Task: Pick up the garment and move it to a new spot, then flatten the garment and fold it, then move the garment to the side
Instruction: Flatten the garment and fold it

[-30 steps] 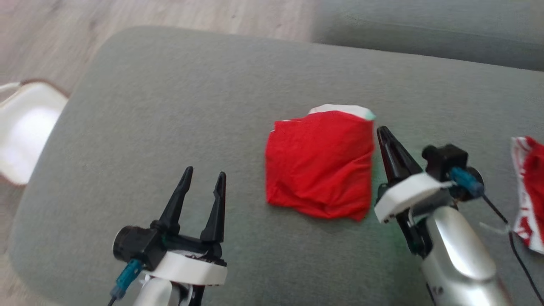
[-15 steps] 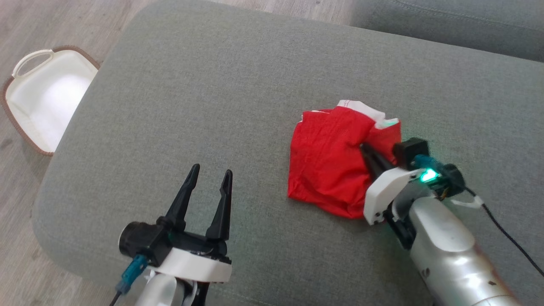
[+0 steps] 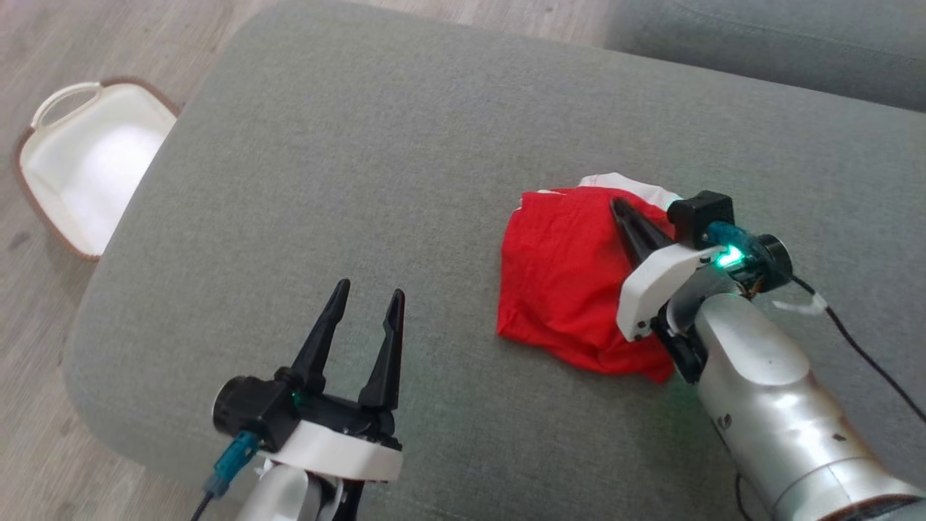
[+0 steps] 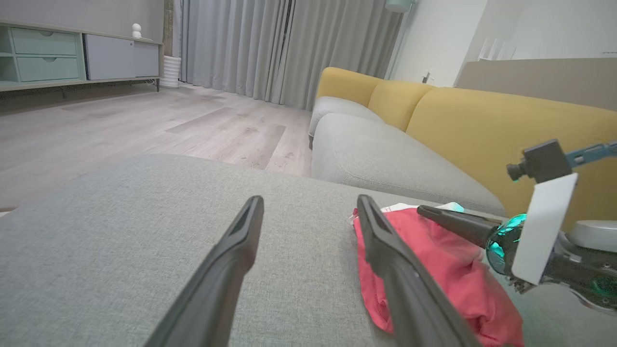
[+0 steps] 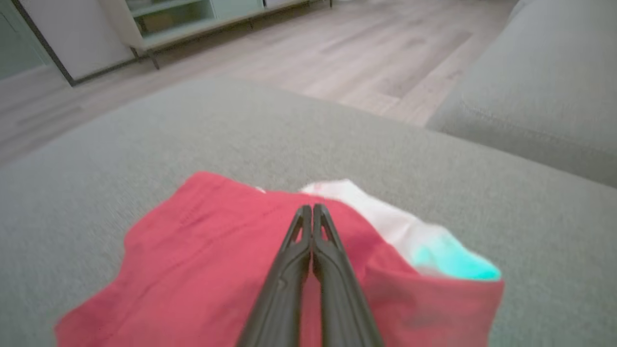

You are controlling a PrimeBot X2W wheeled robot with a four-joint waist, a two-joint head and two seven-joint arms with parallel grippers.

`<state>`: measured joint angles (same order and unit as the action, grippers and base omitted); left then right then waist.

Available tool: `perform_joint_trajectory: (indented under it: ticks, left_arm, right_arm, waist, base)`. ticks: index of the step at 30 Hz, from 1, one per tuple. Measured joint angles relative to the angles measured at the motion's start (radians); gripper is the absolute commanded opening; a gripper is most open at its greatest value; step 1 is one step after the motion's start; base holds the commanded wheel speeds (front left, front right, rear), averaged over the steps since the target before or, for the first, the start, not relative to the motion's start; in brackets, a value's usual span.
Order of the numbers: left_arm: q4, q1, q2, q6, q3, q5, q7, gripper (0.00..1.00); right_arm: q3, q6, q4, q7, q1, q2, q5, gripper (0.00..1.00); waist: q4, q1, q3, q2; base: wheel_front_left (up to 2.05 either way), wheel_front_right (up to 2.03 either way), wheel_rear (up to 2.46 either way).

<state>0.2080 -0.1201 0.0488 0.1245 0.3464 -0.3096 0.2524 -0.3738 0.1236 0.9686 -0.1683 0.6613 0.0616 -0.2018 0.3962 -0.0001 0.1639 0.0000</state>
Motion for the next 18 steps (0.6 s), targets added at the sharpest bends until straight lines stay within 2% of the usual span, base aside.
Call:
perform_joint_trajectory:
  ticks: [5,7,12,15,18]
  left_arm:
    - [0.002,-0.003,0.0,0.0,0.013,-0.002,0.0,1.0]
    - [0.005,-0.009,0.0,0.0,0.017,-0.012,0.0,1.0]
    - [0.008,-0.025,0.0,0.0,0.016,-0.017,0.0,1.0]
    - [0.012,-0.025,0.0,0.0,0.013,-0.022,0.0,1.0]
    - [0.012,-0.025,0.0,-0.001,0.014,-0.025,0.0,1.0]
  right_arm:
    - [0.022,0.0,0.091,0.093,0.026,0.002,0.035,0.0]
    - [0.005,0.0,0.096,0.098,0.028,0.003,0.032,0.0]
    - [-0.089,0.0,0.052,0.103,0.033,0.004,-0.058,0.0]
    - [-0.203,0.0,-0.011,0.104,0.03,0.006,-0.147,0.0]
    - [-0.24,0.0,-0.03,0.075,0.029,0.003,-0.179,0.0]
  waist:
    - [0.028,0.0,0.02,0.0]
    - [0.04,0.0001,0.029,0.0]
    - [0.054,0.0002,0.043,0.0]
    - [0.05,0.0001,0.039,0.0]
    - [0.042,0.0001,0.035,0.0]
  base:
    - [0.0,0.0,0.0]
    - [0.0,0.0,0.0]
    - [0.0,0.0,0.0]
    - [0.0,0.0,0.0]
    - [0.0,0.0,0.0]
